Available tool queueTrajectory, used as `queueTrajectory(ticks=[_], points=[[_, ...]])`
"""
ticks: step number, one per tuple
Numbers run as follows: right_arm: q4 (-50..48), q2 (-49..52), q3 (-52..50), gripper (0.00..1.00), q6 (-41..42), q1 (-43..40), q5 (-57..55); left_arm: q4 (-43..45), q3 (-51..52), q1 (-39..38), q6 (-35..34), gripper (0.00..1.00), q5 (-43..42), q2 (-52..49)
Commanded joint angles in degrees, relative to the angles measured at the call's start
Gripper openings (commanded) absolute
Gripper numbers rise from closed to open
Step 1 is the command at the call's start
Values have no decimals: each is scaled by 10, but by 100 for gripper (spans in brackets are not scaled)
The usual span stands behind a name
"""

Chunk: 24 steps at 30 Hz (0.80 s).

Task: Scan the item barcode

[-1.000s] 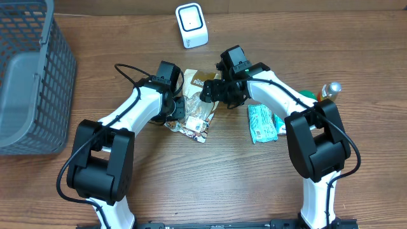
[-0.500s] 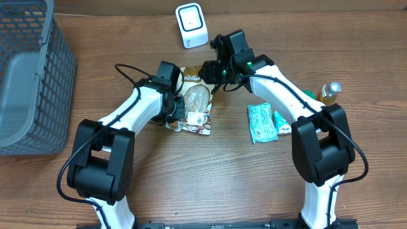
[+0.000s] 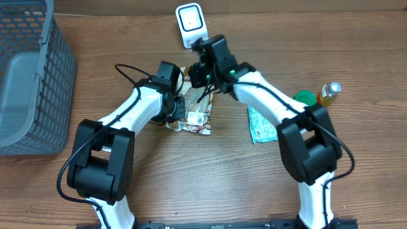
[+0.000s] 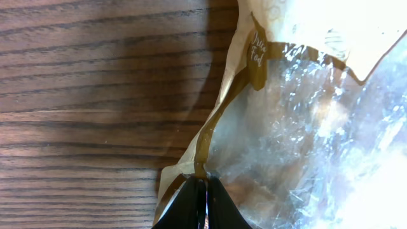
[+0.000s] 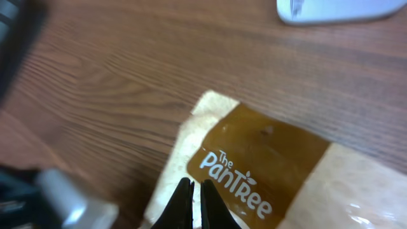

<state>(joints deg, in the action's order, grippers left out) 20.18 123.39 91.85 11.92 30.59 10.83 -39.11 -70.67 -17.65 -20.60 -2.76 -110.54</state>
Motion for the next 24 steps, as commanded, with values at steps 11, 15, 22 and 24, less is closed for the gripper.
queueTrajectory(ticks=[11, 15, 22, 24], points=[[82, 45, 14, 7, 0, -26, -121, 0, 13, -5, 2, 11, -1, -17], [119, 45, 14, 8, 0, -29, -121, 0, 12, -5, -2, 11, -7, -17], [143, 46, 4, 8, 5, -29, -120, -47, -33, 17, -2, 30, -117, -16], [157, 46, 0, 8, 19, -29, -120, -80, -64, 30, 6, 31, -162, -16]])
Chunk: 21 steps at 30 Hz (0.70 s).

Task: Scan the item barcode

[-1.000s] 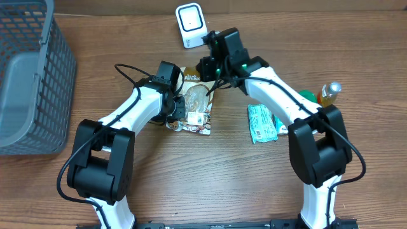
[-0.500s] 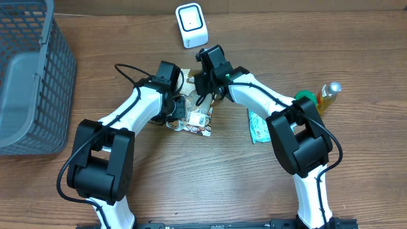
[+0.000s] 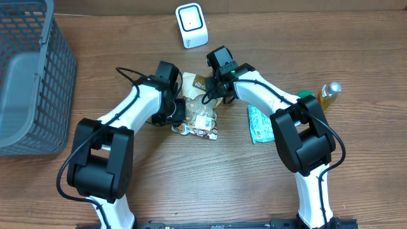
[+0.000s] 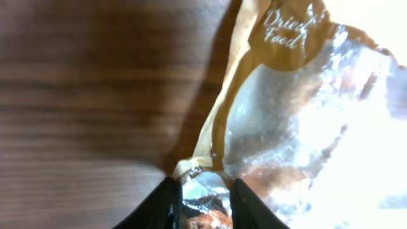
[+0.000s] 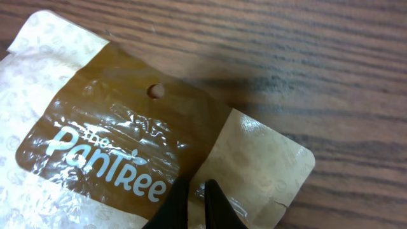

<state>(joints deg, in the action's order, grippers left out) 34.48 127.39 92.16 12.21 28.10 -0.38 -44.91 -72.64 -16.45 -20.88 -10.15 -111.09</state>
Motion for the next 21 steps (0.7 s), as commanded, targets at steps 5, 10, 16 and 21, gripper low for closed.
queueTrajectory(ticks=[5, 10, 16, 21], points=[[58, 6, -3, 4, 33, -4, -9, -133, -137, 54, 75, 31, -185, -11], [100, 6, -3, 4, 80, -4, -10, -198, -175, 67, 89, 59, -230, -11], [189, 6, -3, 4, 135, -4, -8, -226, -161, 57, 91, 72, -175, -11], [283, 6, -3, 5, 151, -1, 47, -224, -136, 47, 91, 76, -141, -11]])
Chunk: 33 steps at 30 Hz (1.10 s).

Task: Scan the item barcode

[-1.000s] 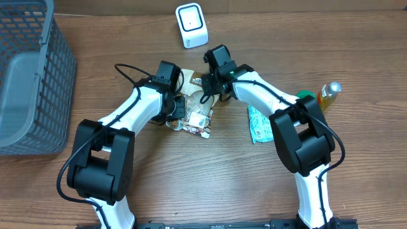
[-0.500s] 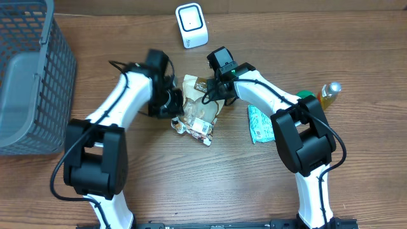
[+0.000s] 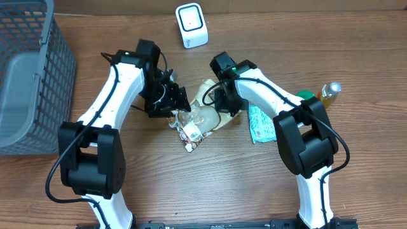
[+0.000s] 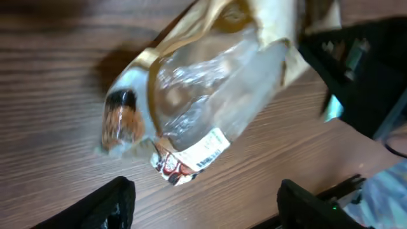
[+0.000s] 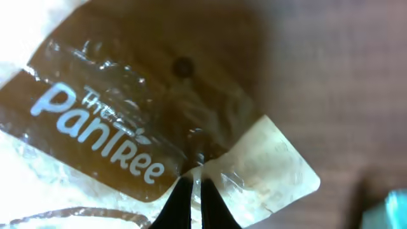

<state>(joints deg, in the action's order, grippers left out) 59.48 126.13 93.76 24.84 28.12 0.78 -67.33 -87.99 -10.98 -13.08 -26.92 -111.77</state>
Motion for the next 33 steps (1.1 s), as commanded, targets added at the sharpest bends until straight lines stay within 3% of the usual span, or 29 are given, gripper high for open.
queueTrajectory(ticks=[1, 9, 14, 18, 22, 33], points=[[53, 18, -19, 5, 24, 2, 62, 1, 23, -8, 13, 76, 32, -4], [103, 18, -19, 4, 24, 45, 165, 1, 32, -8, 11, 81, 54, -4], [93, 18, -19, 4, 24, 79, 165, 0, 34, -8, -3, 89, 83, -4], [83, 18, -19, 4, 24, 88, 164, -2, 40, -8, -49, 89, 149, -4], [83, 18, -19, 6, 24, 88, 152, 34, 57, -8, -46, 91, 161, -4], [106, 18, -19, 25, 17, 88, 35, 141, 101, -8, -7, 95, 168, -4]])
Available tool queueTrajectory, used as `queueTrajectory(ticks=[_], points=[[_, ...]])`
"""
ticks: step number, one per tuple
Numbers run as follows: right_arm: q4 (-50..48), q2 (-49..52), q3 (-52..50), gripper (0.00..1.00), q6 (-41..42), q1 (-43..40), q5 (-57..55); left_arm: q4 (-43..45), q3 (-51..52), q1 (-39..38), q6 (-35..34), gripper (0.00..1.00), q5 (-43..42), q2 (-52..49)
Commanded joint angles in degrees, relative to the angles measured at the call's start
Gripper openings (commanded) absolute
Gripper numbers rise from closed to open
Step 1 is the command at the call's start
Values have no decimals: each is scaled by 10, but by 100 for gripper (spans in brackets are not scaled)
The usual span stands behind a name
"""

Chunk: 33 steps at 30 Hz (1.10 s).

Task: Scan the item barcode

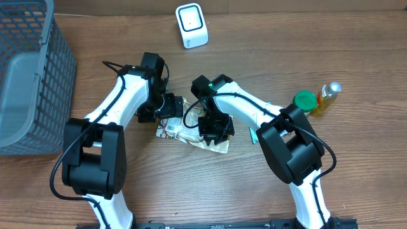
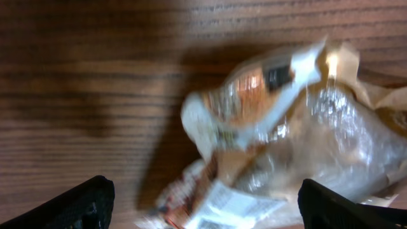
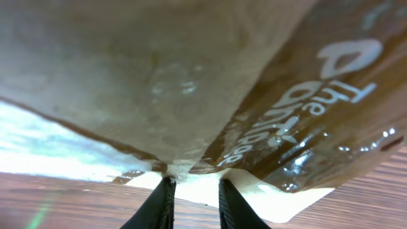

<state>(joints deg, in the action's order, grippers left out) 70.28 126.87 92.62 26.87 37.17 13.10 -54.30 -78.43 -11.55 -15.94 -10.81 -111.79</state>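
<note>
The item is a crumpled clear and tan snack bag [image 1: 191,137] with a white barcode label. It lies on the wooden table between the two arms. My left gripper [image 1: 170,108] is at its left end. In the left wrist view the jaws [image 2: 210,205] stand wide open, with the blurred bag [image 2: 305,140] and its label between and beyond them. My right gripper [image 1: 215,130] is over the bag's right part. Its fingers [image 3: 196,191] stand apart at the bag's brown "Pantree" edge [image 3: 191,76]. The white scanner [image 1: 191,25] stands at the far edge.
A grey mesh basket [image 1: 60,76] stands at the left. A green-capped jar [image 1: 305,100] and a small yellow bottle [image 1: 328,94] stand at the right. Only a sliver of a teal packet [image 1: 253,133] shows beside the right arm.
The bag now lies lower, nearer the front of the table. My right gripper has come forward with it and its jaws now stand apart. My left gripper, still open, has moved in to the bag's left end.
At first both grippers were shut on the bag, just in front of the scanner. Then the left jaws stood open while the right stayed shut on the bag's top. Then the left had drawn back wide open. Now the bag lies nearer the front with both jaws apart.
</note>
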Motion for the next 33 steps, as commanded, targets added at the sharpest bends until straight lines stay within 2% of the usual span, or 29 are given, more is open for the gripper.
queueTrajectory(ticks=[1, 6, 10, 14, 20, 26, 33], points=[[-2, 11, -7, 26, -5, -3, -96, 16, 5, -3, 23, 95, 7, -4], [-5, 11, -7, 31, -57, -3, -96, 32, 5, -3, 23, 91, 7, -4], [-6, 11, -7, 36, -59, -3, -96, 30, 6, -3, 23, 84, -4, -4], [-11, 11, -7, 36, -59, -3, -91, 32, 12, -3, 44, 82, -38, -4], [-23, 11, -7, 36, -59, -3, -78, 49, 30, -3, 44, 78, -41, -4], [-30, 11, -7, 36, -59, -3, -70, 94, 69, -3, 43, 67, -45, -4], [-31, 11, -7, 36, -59, -3, -70, 153, 120, -3, 39, 63, -73, -4]])
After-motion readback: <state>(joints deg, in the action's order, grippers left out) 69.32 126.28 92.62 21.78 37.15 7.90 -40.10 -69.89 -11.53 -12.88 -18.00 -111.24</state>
